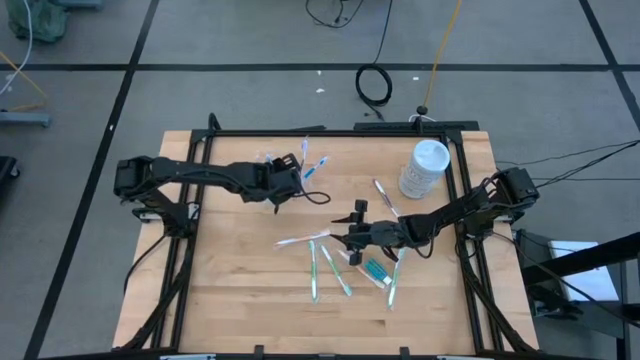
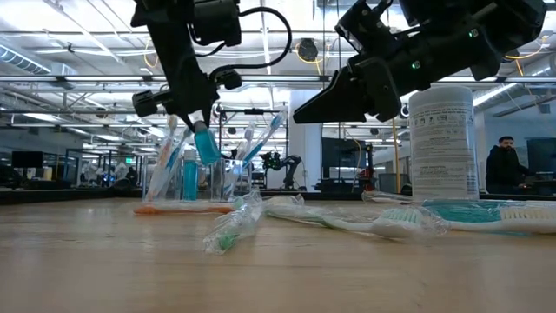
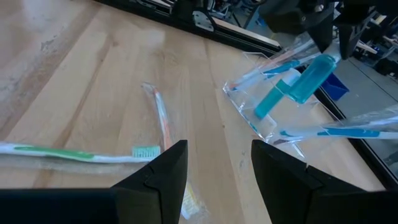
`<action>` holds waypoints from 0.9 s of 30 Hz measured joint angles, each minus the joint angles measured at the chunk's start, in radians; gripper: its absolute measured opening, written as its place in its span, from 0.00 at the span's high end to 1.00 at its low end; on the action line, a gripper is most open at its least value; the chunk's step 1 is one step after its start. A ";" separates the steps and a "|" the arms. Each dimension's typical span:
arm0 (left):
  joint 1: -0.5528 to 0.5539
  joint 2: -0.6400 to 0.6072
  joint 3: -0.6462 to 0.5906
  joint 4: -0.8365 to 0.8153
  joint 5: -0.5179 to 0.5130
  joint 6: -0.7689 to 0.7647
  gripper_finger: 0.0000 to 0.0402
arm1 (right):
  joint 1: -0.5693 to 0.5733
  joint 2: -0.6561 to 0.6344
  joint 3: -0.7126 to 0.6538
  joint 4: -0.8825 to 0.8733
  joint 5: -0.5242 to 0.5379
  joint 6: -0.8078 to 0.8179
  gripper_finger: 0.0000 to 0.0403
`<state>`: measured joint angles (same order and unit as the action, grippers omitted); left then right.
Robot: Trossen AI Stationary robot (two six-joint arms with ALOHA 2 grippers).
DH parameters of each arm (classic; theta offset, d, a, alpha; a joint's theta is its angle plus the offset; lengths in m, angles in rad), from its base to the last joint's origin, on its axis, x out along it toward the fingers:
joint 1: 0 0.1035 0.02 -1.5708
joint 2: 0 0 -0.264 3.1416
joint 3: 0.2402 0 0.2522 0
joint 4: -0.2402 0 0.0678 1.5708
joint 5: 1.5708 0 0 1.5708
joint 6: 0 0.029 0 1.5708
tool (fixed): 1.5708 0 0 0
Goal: Pick & Place toothbrushing station
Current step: Put the left blue mouthwash into the transparent organizer
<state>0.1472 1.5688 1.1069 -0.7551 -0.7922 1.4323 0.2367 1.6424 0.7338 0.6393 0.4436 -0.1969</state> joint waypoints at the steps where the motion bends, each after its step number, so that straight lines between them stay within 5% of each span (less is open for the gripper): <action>1: 0.005 0.000 0.000 0.000 0.006 0.000 0.70 | 0.000 0.000 0.000 0.000 0.000 0.000 0.58; 27: 0.010 0.069 -0.001 0.011 0.057 -0.158 0.70 | 0.000 0.000 0.000 0.000 0.000 0.001 0.58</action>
<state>0.1575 1.6380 1.1057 -0.7445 -0.7350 1.2741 0.2363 1.6428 0.7338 0.6388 0.4435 -0.1955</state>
